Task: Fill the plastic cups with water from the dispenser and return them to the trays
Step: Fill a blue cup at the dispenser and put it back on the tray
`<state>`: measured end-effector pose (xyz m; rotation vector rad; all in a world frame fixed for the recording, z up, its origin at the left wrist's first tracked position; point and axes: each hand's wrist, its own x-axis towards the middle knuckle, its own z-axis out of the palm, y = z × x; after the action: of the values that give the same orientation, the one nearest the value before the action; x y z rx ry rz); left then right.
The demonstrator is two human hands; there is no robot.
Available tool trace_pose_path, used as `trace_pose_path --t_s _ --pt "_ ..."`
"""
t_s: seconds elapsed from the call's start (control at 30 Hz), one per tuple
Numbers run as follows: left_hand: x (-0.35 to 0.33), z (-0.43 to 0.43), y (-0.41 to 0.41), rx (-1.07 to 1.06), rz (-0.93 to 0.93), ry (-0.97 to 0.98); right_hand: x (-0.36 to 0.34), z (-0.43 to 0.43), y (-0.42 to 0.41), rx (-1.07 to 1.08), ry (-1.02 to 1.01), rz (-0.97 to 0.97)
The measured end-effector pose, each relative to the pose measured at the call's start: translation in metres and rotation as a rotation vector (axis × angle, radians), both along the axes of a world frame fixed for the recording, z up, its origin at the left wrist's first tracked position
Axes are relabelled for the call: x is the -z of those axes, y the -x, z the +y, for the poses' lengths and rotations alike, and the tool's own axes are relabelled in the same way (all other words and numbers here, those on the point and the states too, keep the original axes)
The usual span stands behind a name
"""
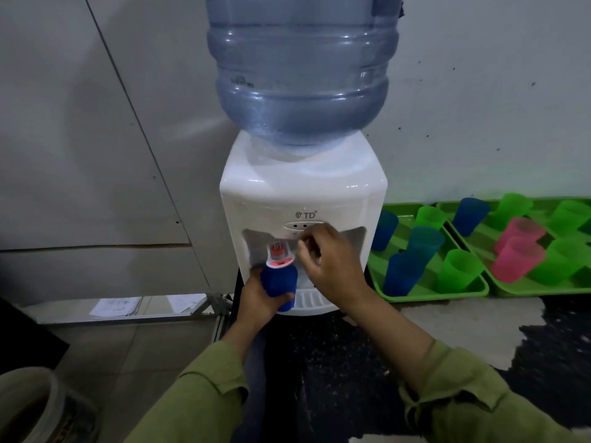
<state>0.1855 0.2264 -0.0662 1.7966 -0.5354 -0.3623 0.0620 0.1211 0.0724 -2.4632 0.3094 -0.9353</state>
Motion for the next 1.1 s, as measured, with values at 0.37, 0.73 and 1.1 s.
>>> trace_pose_path --t_s 0.37,0.73,1.1 --pt "-0.009 0.001 -0.002 0.037 -0.087 -0.116 -0.023 -0.037 -0.015 0.174 0.403 -0.297" --pt "-0.011 0.003 0.001 0.018 -0.109 -0.155 -0.006 -0.041 -0.036 0.205 0.395 -0.349" --pt "-0.007 0.003 0.001 0.023 -0.123 -0.166 0.003 -0.047 -0.046 0.263 0.479 -0.405"
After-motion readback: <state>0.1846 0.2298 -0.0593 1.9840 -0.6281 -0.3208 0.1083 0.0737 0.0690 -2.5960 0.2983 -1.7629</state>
